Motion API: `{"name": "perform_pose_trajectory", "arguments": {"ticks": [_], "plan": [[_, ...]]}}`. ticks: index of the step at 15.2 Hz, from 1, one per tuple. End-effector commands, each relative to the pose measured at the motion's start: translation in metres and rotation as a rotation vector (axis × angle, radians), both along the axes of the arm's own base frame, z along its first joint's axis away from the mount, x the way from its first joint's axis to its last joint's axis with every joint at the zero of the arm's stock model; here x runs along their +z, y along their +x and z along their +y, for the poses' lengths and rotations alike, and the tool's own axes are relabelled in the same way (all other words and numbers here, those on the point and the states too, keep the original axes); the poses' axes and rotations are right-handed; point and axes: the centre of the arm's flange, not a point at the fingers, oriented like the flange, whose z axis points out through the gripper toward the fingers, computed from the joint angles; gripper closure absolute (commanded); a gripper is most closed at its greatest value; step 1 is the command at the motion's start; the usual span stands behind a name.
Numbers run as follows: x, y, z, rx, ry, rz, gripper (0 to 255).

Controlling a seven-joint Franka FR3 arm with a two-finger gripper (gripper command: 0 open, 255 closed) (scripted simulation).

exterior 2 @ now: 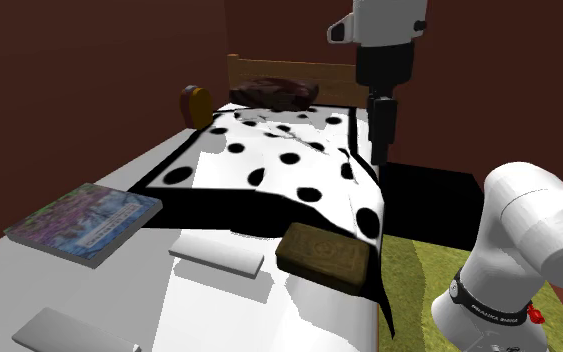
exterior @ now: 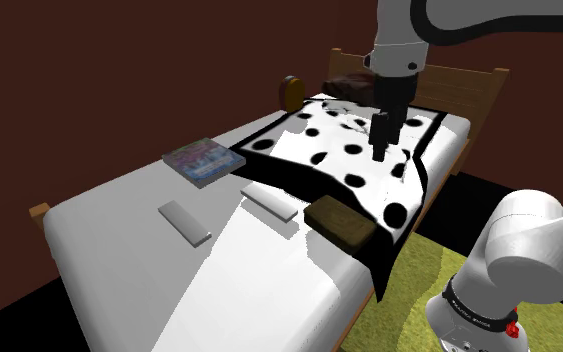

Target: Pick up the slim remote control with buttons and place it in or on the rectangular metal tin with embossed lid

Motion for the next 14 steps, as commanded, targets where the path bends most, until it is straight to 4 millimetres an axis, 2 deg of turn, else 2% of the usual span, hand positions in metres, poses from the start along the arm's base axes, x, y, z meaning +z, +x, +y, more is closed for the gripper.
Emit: {"name": "perform_pose_trajectory", "arguments": {"ticks": [1, 14], "plan": [[0.0, 0.0, 0.0, 0.0, 0.0, 0.0, 0], [-0.103, 0.12, 0.043, -0.037, 0.001, -0.062, 0]]}}
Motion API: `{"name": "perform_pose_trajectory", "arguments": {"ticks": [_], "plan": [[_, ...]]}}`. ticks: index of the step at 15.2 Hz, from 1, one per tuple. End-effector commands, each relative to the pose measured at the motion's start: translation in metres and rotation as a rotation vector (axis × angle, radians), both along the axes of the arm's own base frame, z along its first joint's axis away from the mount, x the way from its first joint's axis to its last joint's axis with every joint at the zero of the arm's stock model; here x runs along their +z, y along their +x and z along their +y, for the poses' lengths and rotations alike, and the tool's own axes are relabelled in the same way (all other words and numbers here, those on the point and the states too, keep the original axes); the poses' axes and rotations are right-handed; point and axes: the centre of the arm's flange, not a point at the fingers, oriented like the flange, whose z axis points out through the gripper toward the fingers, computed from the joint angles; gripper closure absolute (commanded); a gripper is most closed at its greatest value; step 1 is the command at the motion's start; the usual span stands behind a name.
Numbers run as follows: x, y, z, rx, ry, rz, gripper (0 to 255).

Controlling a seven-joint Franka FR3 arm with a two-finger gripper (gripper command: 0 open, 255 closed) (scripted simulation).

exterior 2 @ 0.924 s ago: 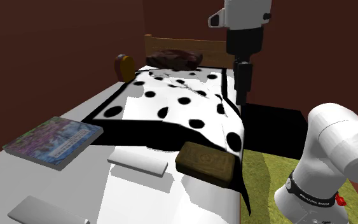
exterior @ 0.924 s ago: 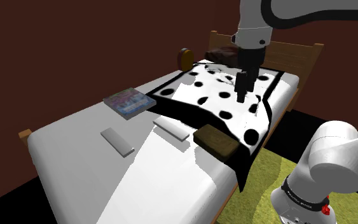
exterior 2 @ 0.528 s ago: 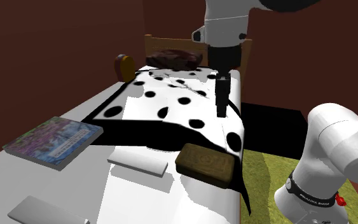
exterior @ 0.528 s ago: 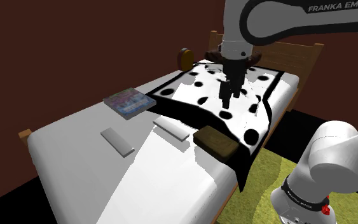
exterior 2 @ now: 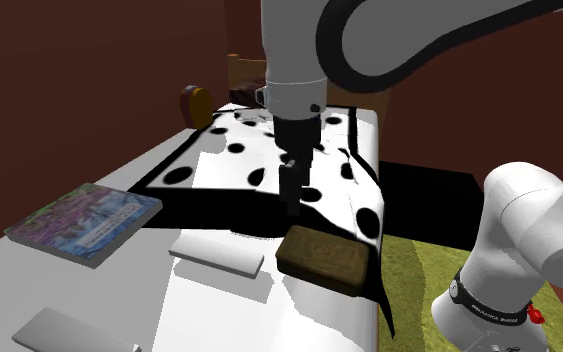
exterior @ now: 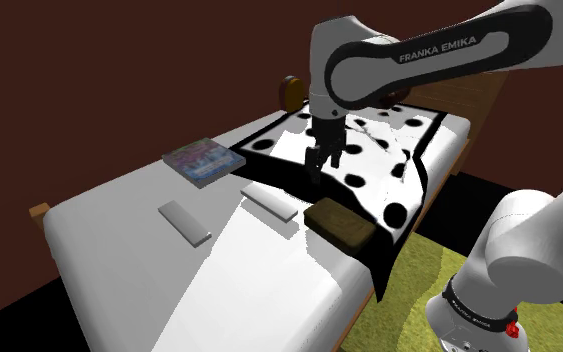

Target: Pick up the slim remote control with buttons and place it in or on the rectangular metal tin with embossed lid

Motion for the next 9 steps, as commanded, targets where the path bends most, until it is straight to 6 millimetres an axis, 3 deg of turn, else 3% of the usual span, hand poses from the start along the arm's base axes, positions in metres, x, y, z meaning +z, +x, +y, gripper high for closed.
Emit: {"name": "perform_pose_trajectory", "arguments": {"ticks": [1, 9], "plan": [[-0.015, 0.019, 0.006, -0.006, 0.0, -0.012, 0], [-0.074, 0.097, 0.03, -0.029, 0.001, -0.049, 0]]}}
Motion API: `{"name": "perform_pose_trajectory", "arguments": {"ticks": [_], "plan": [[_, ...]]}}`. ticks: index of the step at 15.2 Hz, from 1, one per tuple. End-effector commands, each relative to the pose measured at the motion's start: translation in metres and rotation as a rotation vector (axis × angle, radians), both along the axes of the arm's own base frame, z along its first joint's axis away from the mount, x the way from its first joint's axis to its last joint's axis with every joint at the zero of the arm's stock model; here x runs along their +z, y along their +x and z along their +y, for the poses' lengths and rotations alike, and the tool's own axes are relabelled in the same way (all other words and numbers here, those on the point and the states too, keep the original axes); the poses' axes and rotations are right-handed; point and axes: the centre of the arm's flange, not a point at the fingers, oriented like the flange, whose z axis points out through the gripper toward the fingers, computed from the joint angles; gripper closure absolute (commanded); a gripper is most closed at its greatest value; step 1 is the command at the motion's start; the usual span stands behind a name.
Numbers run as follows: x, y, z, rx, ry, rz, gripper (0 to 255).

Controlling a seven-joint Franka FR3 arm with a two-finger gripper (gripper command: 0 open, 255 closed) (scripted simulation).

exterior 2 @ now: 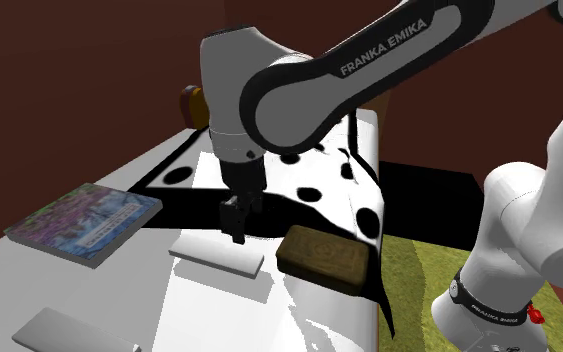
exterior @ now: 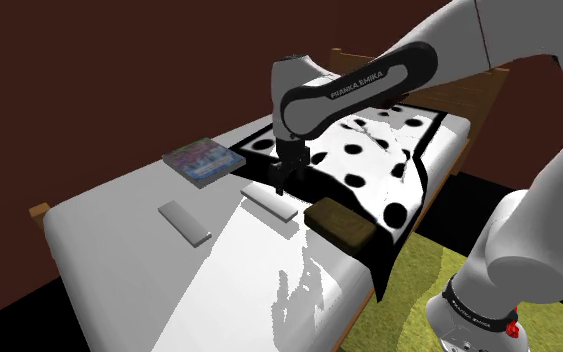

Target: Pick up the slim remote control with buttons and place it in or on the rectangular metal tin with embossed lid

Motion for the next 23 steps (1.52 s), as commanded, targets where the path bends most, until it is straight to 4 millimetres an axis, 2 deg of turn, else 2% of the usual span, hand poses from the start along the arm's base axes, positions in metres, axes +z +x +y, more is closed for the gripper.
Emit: {"name": "perform_pose_trajectory", "arguments": {"ticks": [1, 6, 7, 14, 22, 23], "plan": [[-0.012, 0.02, 0.004, -0.006, 0.001, -0.011, 0], [-0.047, 0.07, 0.018, -0.021, 0.001, -0.034, 0], [-0.048, 0.07, 0.019, -0.021, 0.001, -0.035, 0], [-0.088, 0.071, 0.019, -0.021, 0.001, -0.035, 0], [-0.087, 0.071, 0.019, -0.021, 0.001, -0.035, 0], [-0.087, 0.071, 0.019, -0.021, 0.001, -0.035, 255]]}}
